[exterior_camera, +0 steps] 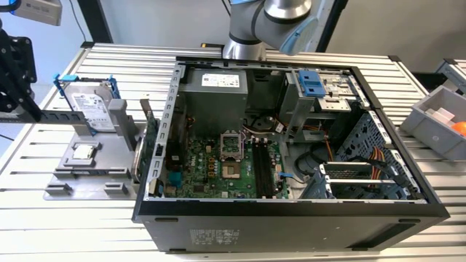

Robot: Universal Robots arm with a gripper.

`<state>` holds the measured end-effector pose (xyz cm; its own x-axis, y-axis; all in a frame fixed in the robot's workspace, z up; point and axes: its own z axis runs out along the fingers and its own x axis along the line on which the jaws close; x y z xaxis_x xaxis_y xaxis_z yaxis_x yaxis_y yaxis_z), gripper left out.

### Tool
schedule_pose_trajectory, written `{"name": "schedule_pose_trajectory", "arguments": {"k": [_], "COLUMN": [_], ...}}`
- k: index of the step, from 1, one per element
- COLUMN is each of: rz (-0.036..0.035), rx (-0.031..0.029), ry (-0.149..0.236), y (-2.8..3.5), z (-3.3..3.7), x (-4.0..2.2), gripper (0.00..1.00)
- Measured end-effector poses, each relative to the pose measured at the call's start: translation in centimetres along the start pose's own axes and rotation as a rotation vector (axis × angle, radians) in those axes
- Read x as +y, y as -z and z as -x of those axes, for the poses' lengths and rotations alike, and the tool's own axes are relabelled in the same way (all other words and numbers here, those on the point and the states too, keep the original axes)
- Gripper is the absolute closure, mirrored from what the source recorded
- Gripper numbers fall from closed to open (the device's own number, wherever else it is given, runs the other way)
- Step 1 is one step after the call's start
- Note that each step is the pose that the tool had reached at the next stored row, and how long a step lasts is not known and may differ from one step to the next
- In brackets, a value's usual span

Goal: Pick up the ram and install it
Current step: 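Pick up the ram and move it above insertion slot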

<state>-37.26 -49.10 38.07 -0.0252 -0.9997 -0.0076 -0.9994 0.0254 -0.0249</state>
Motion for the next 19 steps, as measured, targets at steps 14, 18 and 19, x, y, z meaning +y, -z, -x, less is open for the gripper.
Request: {"name": "schedule_pose_trajectory", "arguments": {"k": [14,18,19], "rz": [0.0001,0.0002,0.0001], "rx": [0.0,0.0001,0.0], "ry": [0.001,0.002,0.002], "y": [-0.03,-0.04,-0.04], "z": [0.04,0.05,0.05], "x": [-1.49,-1.9,-2.01], "gripper": [1.0,1.0,1.0]}}
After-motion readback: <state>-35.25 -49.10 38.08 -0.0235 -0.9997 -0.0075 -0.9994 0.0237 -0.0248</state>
